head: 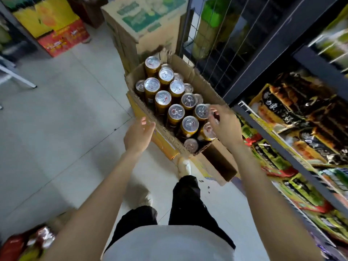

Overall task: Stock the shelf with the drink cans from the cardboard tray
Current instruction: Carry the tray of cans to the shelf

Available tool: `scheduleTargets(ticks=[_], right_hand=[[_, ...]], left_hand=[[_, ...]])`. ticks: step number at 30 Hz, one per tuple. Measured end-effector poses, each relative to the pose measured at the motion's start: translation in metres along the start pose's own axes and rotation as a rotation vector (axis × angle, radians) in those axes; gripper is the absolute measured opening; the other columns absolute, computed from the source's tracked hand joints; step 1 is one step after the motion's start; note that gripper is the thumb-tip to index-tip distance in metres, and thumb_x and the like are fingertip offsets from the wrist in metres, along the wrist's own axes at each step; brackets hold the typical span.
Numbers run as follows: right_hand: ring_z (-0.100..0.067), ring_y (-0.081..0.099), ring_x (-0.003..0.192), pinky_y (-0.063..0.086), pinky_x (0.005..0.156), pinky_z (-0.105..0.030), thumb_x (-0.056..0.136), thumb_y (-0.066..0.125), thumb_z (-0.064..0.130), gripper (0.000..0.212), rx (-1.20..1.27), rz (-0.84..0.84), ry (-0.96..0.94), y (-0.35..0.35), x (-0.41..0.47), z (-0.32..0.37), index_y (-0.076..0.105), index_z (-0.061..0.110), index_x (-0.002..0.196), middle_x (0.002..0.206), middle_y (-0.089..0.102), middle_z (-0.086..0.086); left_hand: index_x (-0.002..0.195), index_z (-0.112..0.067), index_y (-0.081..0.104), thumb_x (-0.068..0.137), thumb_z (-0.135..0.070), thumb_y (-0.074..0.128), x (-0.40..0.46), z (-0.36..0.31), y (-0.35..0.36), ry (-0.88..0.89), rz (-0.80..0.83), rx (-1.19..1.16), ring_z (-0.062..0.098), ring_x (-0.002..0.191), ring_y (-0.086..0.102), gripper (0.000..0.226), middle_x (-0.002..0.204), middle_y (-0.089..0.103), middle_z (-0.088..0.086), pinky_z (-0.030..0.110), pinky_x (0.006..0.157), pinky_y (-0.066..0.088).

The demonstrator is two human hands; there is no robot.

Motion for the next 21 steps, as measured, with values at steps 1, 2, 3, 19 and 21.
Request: scheduleTargets(ticks=[1, 2, 3, 19, 21], right_hand=[[-0.026, 0.059, 0.106, 0.052, 0.085, -0.041, 0.093, 0.052, 0.024, 0.029, 0.013, 0.011, -0.018, 0.0, 0.017, -0.009, 0.058, 0.014, 0.119, 0.118, 0.062, -0.008], [-0.026, 0.058, 0.109, 0.05, 0.089, -0.041, 0.093, 0.052, 0.024, 0.03, 0.023, 0.041, -0.03, 0.001, 0.033, -0.016, 0.057, 0.015, 0.121, 0.121, 0.061, -0.008], [-0.027, 0.055, 0.112, 0.048, 0.092, -0.042, 0.093, 0.053, 0.022, 0.032, 0.029, 0.082, -0.043, 0.002, 0.05, -0.023, 0.055, 0.014, 0.123, 0.124, 0.059, -0.009], [-0.047, 0.06, 0.1, 0.047, 0.08, -0.047, 0.096, 0.046, 0.031, 0.063, -0.123, 0.475, -0.194, 0.075, 0.212, -0.059, 0.013, 0.02, 0.149, 0.116, 0.062, -0.028], [-0.048, 0.061, 0.095, 0.048, 0.078, -0.047, 0.097, 0.045, 0.031, 0.066, -0.154, 0.474, -0.212, 0.081, 0.215, -0.059, 0.008, 0.023, 0.15, 0.109, 0.064, -0.029]], left_hand=[[0.129, -0.017, 0.048, 0.091, -0.046, 0.046, 0.004, -0.005, 0.005, -0.052, -0.018, -0.029, 0.023, 0.113, 0.056, 0.047, 0.126, 0.059, -0.001, 0.039, 0.094, 0.042], [0.129, -0.018, 0.047, 0.091, -0.044, 0.048, 0.007, -0.009, 0.01, -0.115, -0.038, -0.067, 0.025, 0.114, 0.055, 0.046, 0.127, 0.058, -0.001, 0.038, 0.094, 0.04], [0.129, -0.019, 0.046, 0.091, -0.042, 0.05, 0.009, -0.012, 0.014, -0.176, -0.058, -0.116, 0.025, 0.114, 0.055, 0.045, 0.127, 0.057, -0.001, 0.036, 0.093, 0.038], [0.145, -0.028, 0.021, 0.091, -0.034, 0.054, 0.033, -0.043, 0.079, -0.382, -0.29, -0.259, 0.022, 0.108, 0.061, 0.063, 0.132, 0.056, -0.002, 0.027, 0.081, 0.04], [0.145, -0.03, 0.017, 0.092, -0.034, 0.051, 0.038, -0.044, 0.084, -0.407, -0.329, -0.248, 0.024, 0.109, 0.06, 0.064, 0.133, 0.056, -0.002, 0.03, 0.081, 0.042]])
Point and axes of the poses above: each hand's wrist, its own x-axis towards the middle knuckle, its own y-axis out of the palm, z = x × y, the point moved 2 cm from there along x, towards the middle knuckle
